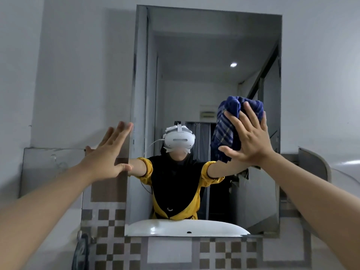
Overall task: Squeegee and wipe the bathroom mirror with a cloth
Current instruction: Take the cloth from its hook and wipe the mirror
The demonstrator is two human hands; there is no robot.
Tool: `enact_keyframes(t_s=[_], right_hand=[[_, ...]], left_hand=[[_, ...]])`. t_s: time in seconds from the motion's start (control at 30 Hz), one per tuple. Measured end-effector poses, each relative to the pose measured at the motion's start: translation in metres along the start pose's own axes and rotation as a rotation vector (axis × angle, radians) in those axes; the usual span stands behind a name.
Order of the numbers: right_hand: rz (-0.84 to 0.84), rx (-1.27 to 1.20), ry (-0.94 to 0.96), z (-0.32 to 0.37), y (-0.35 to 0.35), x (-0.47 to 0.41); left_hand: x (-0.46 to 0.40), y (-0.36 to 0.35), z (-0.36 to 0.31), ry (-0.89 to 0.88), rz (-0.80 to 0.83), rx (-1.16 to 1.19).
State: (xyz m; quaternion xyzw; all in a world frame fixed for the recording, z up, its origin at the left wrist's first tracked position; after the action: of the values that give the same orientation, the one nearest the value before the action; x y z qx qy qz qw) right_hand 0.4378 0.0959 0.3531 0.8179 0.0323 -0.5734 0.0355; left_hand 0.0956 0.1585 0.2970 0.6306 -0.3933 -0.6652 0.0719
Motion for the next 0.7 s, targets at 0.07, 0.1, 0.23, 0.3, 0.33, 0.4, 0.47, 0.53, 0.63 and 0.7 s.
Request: enact_keyframes(t_s=[0.07,0.1,0.23,0.3,0.33,0.4,0.47,0.53,0.63,0.7], right_hand=[[-0.011,0.004,-0.034,-0.010,0.002,0.006],[-0.021,0.004,-0.058,-0.013,0.003,0.008],[-0.070,-0.014,-0.256,-0.026,0.007,0.022],[-0.094,-0.013,-0.418,-0.031,0.009,0.035],[-0.102,-0.010,-0.501,-0.031,0.010,0.042],[-0.110,-0.004,-0.645,-0.028,0.009,0.055],[-0.113,0.005,-0.739,-0.021,0.006,0.063],[-0.108,0.008,-0.780,-0.009,0.001,0.067],[-0.093,-0.023,-0.757,0.020,-0.007,0.066],[-0.086,-0.051,-0.704,0.046,-0.013,0.062]], left_hand=[[0.000,-0.001,-0.002,0.011,0.013,-0.008],[0.000,-0.002,-0.002,0.018,0.020,-0.012],[0.001,-0.003,-0.002,0.037,0.031,-0.010],[0.001,-0.004,-0.001,0.045,0.040,-0.011],[0.002,-0.004,0.000,0.051,0.045,-0.008],[0.003,-0.005,-0.003,0.063,0.061,0.009],[0.005,-0.009,-0.006,0.074,0.079,0.011],[0.011,-0.015,-0.009,0.064,0.107,-0.005],[0.027,-0.025,-0.011,0.006,0.129,-0.022],[0.038,-0.033,-0.008,-0.012,0.143,-0.057]])
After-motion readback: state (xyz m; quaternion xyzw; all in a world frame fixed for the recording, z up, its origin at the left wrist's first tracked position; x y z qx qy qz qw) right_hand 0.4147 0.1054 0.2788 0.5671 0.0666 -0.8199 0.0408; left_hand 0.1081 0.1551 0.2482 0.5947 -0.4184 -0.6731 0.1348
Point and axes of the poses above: each hand's wrist, its own x-axis away from the middle knuckle, its own y-axis out of the back of the hand, z = x × y, the point moved 9 cm from there along -x, towards the middle knuckle, and after that the axes turned 8 degrees about -z, right-handed, at the moved point
